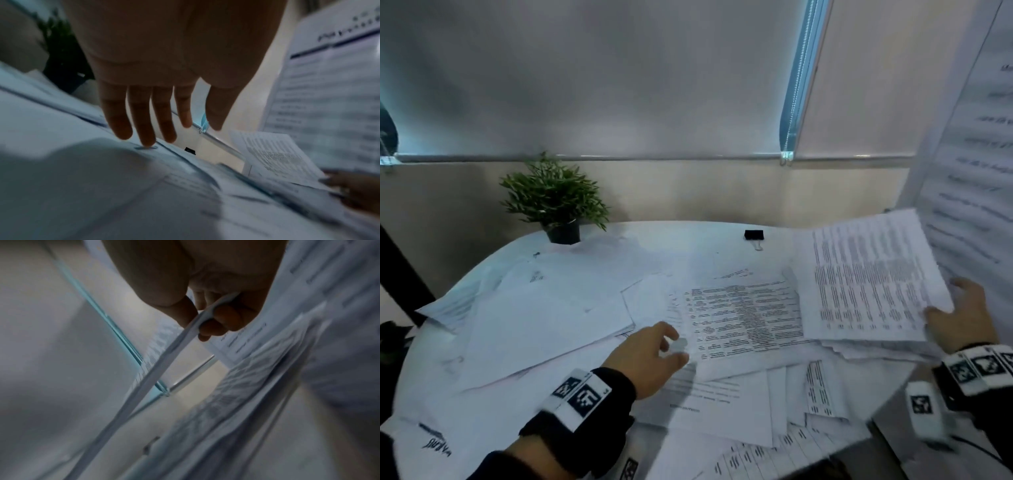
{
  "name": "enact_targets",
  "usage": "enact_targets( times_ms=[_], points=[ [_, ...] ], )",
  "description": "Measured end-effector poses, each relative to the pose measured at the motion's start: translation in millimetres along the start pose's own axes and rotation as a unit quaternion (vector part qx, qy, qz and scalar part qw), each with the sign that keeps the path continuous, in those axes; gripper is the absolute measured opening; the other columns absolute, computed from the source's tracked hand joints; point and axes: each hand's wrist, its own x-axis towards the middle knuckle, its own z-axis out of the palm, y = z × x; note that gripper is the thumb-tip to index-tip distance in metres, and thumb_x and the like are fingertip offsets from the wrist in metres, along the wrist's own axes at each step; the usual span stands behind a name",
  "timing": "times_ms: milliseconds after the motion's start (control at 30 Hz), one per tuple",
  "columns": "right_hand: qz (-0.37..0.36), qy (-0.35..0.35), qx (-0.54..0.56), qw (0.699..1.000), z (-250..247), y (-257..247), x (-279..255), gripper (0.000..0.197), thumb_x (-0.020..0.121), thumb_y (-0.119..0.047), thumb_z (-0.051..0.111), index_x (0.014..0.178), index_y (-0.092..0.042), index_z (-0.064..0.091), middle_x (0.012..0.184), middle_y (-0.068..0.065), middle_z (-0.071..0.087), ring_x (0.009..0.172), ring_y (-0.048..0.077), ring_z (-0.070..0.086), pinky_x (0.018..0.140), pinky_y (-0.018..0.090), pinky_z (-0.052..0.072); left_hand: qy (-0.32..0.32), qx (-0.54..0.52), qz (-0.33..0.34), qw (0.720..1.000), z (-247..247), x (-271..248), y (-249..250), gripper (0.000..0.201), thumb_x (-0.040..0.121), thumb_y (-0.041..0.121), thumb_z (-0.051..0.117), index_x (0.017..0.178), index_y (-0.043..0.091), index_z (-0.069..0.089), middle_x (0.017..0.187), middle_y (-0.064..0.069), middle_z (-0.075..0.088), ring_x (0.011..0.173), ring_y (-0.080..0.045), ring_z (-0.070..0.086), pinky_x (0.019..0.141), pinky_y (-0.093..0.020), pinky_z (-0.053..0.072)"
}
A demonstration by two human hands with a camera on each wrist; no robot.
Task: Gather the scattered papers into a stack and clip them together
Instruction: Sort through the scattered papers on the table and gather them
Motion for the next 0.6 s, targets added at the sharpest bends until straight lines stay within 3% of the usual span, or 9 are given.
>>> enact_targets(
  times_ms=[67, 100, 167, 267, 333, 400, 500, 600],
  points=[
    [0.002, -0.022, -0.056, 0.998, 2, 4, 9, 0.058, 0.084, 0.004, 0.052, 0.134, -0.015, 0.028, 0.092, 0.019, 0.05, 0.082, 0.038, 0.053, 0.081, 0.05, 0.045, -0.02, 0.063, -0.013, 0.998, 1, 5, 4, 0.046, 0.088, 0.047, 0.057, 0.128, 0.027, 0.047, 0.122, 0.004, 0.055, 0.105, -0.015, 0.056, 0.09, -0.026, 0.042],
    [0.004, -0.039, -0.077, 0.996, 4, 4, 12, 0.057, 0.083, 0.008, 0.051, 0.131, -0.014, 0.029, 0.092, 0.021, 0.052, 0.079, 0.035, 0.051, 0.079, 0.047, 0.045, -0.027, 0.079, -0.022, 0.996, 2, 8, 6, 0.052, 0.087, 0.049, 0.058, 0.132, 0.026, 0.045, 0.127, 0.002, 0.053, 0.111, -0.016, 0.054, 0.092, -0.026, 0.041],
    [-0.003, -0.081, -0.187, 0.979, 9, 9, 16, 0.052, 0.078, 0.004, 0.054, 0.124, -0.017, 0.042, 0.115, 0.026, 0.053, 0.097, 0.037, 0.053, 0.09, 0.047, 0.045, -0.041, 0.113, -0.039, 0.992, 3, 15, 10, 0.065, 0.084, 0.058, 0.057, 0.137, 0.023, 0.043, 0.135, 0.0, 0.049, 0.12, -0.018, 0.05, 0.097, -0.029, 0.041],
    [-0.067, -0.084, -0.386, 0.916, 22, 15, 6, 0.04, 0.08, -0.018, 0.052, 0.118, -0.032, 0.054, 0.138, 0.009, 0.044, 0.13, 0.033, 0.034, 0.107, 0.046, 0.031, -0.066, 0.176, -0.052, 0.981, 5, 24, 18, 0.081, 0.079, 0.076, 0.044, 0.131, 0.014, 0.05, 0.132, -0.006, 0.052, 0.117, -0.023, 0.053, 0.095, -0.034, 0.045],
    [-0.178, -0.092, -0.382, 0.902, 31, 7, -19, 0.037, 0.083, -0.027, 0.045, 0.117, -0.035, 0.057, 0.139, 0.001, 0.046, 0.129, 0.026, 0.036, 0.106, 0.044, 0.031, -0.071, 0.206, -0.062, 0.974, 6, 29, 24, 0.088, 0.076, 0.083, 0.035, 0.115, 0.008, 0.058, 0.118, -0.01, 0.058, 0.105, -0.025, 0.058, 0.088, -0.036, 0.048],
    [-0.241, -0.167, -0.356, 0.887, 42, 3, -39, 0.034, 0.089, -0.031, 0.04, 0.118, -0.033, 0.058, 0.132, -0.004, 0.053, 0.121, 0.02, 0.048, 0.103, 0.039, 0.038, -0.063, 0.203, -0.081, 0.974, 9, 34, 29, 0.094, 0.07, 0.088, 0.031, 0.111, 0.007, 0.055, 0.112, -0.01, 0.059, 0.099, -0.026, 0.059, 0.084, -0.036, 0.05],
    [-0.223, -0.254, -0.324, 0.883, 54, 7, -52, 0.033, 0.096, -0.028, 0.042, 0.126, -0.024, 0.055, 0.134, 0.0, 0.05, 0.117, 0.021, 0.051, 0.1, 0.033, 0.04, -0.048, 0.189, -0.103, 0.975, 19, 41, 31, 0.098, 0.066, 0.091, 0.034, 0.116, 0.009, 0.05, 0.112, -0.009, 0.06, 0.1, -0.026, 0.06, 0.086, -0.037, 0.05],
    [-0.218, -0.253, -0.303, 0.893, 58, 12, -49, 0.03, 0.094, -0.025, 0.045, 0.121, -0.022, 0.058, 0.127, 0.003, 0.052, 0.111, 0.022, 0.054, 0.095, 0.031, 0.041, -0.045, 0.161, -0.121, 0.978, 27, 44, 38, 0.084, 0.067, 0.087, 0.044, 0.101, 0.011, 0.054, 0.103, -0.009, 0.062, 0.097, -0.027, 0.061, 0.084, -0.036, 0.051]
  ],
)
